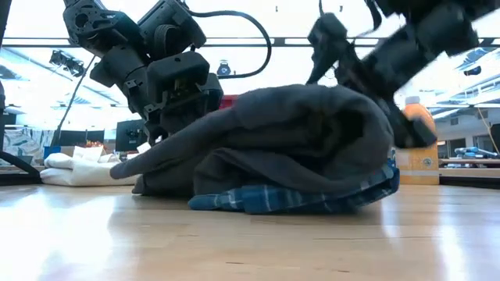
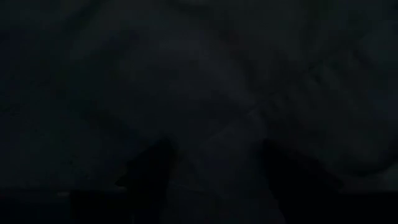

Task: Fold Laundry from Bin
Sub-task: Put the dark gray shorts into the red organizer bin

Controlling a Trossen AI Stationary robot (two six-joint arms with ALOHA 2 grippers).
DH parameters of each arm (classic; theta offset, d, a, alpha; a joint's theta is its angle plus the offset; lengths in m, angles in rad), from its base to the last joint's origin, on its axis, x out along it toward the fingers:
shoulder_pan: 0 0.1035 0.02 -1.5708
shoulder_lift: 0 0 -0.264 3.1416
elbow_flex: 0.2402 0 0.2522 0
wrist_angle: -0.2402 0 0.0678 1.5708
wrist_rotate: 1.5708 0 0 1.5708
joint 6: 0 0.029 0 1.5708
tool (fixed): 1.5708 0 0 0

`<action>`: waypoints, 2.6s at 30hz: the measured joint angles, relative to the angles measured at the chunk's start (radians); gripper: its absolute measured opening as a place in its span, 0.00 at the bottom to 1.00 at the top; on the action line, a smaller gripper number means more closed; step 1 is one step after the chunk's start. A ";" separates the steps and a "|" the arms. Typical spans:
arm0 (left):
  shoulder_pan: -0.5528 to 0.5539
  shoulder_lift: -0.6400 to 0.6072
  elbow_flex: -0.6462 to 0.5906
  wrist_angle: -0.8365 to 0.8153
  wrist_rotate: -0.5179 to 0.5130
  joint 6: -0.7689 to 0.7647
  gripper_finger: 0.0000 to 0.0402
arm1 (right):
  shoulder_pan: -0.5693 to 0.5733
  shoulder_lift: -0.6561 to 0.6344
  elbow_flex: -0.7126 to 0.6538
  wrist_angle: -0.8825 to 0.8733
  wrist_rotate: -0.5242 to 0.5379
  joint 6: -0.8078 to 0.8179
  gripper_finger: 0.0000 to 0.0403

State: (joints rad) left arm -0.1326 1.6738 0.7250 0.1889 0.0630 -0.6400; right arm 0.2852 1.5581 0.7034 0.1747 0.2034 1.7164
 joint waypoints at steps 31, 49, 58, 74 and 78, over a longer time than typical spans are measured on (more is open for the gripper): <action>0.056 -0.376 0.057 -0.131 0.055 0.002 0.47 | -0.165 -0.049 -0.019 0.254 -0.028 -0.305 0.09; 0.127 -0.576 0.056 -0.172 -0.160 0.113 0.46 | -0.611 -0.366 0.116 0.183 -0.205 -0.569 0.09; 0.132 -0.576 0.056 -0.180 -0.160 0.163 0.46 | -0.985 -0.207 0.460 0.065 -0.408 -0.700 0.09; 0.192 -0.576 0.056 -0.184 -0.171 0.246 0.46 | -1.371 0.489 1.285 -0.325 -0.685 -0.831 0.09; 0.204 -0.576 0.056 -0.197 -0.170 0.269 0.46 | -1.392 0.601 1.362 -0.478 -0.779 -0.806 0.10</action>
State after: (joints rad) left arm 0.0717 1.0981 0.7815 -0.0083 -0.1074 -0.3709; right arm -1.1073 2.1590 2.0655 -0.3033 -0.5758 0.9102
